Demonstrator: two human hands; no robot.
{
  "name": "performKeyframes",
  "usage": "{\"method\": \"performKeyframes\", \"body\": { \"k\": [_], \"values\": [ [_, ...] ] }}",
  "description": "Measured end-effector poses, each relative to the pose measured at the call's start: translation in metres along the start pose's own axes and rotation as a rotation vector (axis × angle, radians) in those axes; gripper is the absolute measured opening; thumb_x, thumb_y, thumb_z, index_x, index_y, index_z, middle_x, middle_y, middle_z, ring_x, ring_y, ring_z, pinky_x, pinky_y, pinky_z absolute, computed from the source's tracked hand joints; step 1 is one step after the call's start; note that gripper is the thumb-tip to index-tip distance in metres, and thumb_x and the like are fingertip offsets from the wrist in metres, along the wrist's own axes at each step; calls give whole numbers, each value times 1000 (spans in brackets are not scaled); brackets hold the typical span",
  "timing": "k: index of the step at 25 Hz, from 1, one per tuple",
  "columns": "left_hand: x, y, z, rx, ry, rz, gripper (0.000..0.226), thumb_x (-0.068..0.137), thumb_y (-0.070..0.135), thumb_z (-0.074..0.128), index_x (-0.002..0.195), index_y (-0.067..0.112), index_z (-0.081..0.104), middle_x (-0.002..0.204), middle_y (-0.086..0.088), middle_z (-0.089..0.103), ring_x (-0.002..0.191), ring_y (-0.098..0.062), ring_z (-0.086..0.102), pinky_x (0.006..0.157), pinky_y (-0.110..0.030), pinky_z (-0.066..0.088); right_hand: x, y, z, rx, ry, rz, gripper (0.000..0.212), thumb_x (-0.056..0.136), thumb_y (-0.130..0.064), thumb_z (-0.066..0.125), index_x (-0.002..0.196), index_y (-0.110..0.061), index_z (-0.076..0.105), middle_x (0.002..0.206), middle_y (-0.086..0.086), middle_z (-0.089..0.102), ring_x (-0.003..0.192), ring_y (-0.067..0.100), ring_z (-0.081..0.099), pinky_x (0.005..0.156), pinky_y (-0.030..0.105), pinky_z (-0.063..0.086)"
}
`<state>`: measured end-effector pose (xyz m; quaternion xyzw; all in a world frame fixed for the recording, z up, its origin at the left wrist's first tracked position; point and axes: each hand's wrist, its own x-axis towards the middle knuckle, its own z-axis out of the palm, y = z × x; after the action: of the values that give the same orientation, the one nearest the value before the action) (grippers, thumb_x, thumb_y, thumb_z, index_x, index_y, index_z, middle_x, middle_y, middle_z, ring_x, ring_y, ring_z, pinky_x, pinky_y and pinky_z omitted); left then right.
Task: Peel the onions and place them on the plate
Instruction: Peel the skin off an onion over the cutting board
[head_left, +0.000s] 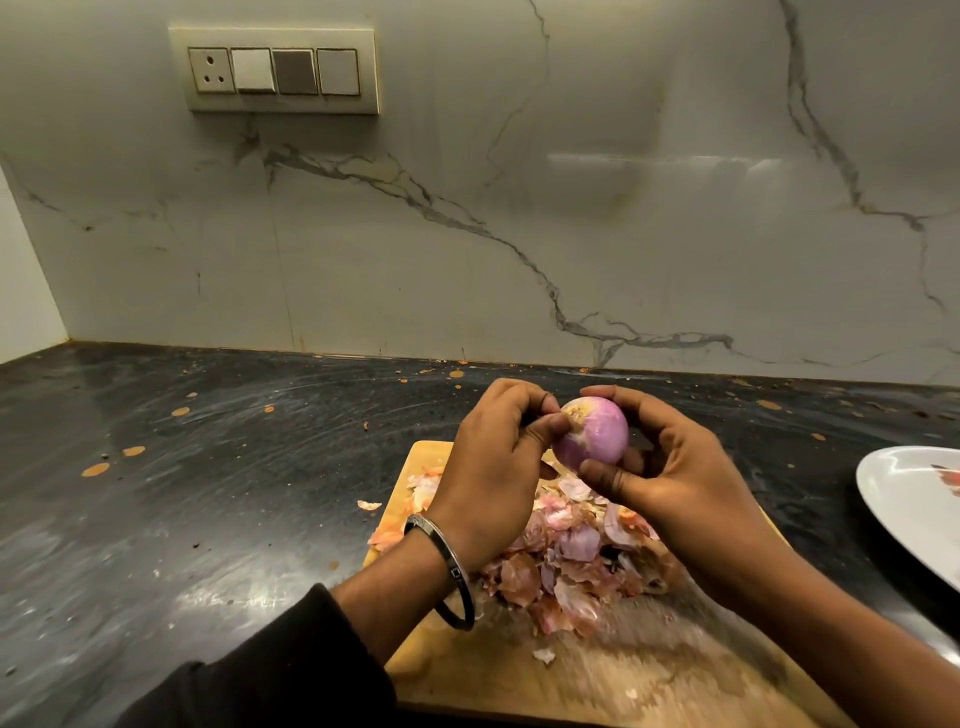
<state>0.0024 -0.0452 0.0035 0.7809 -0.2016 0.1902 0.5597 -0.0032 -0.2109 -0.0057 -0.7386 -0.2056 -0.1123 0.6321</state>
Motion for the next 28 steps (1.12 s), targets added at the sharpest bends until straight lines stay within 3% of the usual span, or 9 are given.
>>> {"method": "performKeyframes", "body": {
  "k": [2, 4, 6, 9, 14, 18, 23, 28],
  "values": [
    [0, 0, 1, 86, 37, 67, 12, 96, 3, 55, 90, 12, 59, 100, 2, 53, 89, -11, 55, 72, -24, 53, 0, 2, 0, 45, 0, 42, 62, 63, -20, 79, 123, -26, 63, 112, -8, 72, 101, 14, 72, 83, 29, 60],
    [0, 0, 2, 164, 78, 141, 16, 94, -2, 56, 88, 12, 58, 99, 4, 52, 89, -5, 51, 74, -14, 46, 0, 4, 1, 87, 1, 91, 60, 65, -19, 80, 122, -26, 64, 112, -3, 73, 99, 18, 73, 84, 34, 61],
    [-1, 0, 4, 210, 102, 175, 18, 92, -3, 57, 87, 14, 57, 98, 6, 51, 89, -3, 50, 75, -11, 44, -2, 4, 2, 30, 21, 72, 56, 66, -19, 80, 119, -30, 63, 111, -3, 72, 97, 14, 73, 81, 28, 61],
    [-4, -1, 8, 229, 102, 162, 15, 94, 5, 58, 87, 19, 56, 98, 7, 52, 89, -5, 50, 75, -15, 44, -5, 3, 6, -272, 111, -91, 55, 74, -12, 84, 117, -33, 58, 111, -11, 66, 97, 5, 67, 76, 12, 55],
    [-6, -1, 10, 195, 59, 131, 13, 95, 11, 58, 89, 23, 56, 95, 8, 53, 86, -1, 50, 72, -10, 40, -3, 3, 7, -527, 216, -250, 63, 72, -8, 87, 125, -20, 55, 113, -7, 56, 101, 10, 61, 81, 18, 55],
    [-7, -2, 10, 57, 91, 67, 4, 93, 17, 64, 95, 20, 63, 89, 8, 64, 84, -4, 61, 73, -16, 51, -4, 0, 2, -602, 237, -317, 61, 69, -18, 89, 112, -28, 47, 104, -6, 57, 86, 9, 59, 68, 21, 53],
    [-8, -2, 9, -27, 140, 42, 14, 83, 16, 76, 97, 18, 73, 88, 9, 72, 84, -2, 68, 76, -18, 56, -5, -1, 0, -649, 239, -341, 63, 67, -20, 91, 108, -29, 43, 98, -8, 59, 82, 7, 61, 62, 23, 53],
    [-7, -1, 7, 50, 92, 23, 4, 88, 20, 71, 90, 17, 71, 83, 9, 68, 79, -3, 62, 69, -15, 50, -2, 2, 0, -644, 170, -354, 68, 64, -31, 92, 119, -22, 52, 111, -7, 53, 94, 4, 54, 76, 11, 47]
  ]
}}
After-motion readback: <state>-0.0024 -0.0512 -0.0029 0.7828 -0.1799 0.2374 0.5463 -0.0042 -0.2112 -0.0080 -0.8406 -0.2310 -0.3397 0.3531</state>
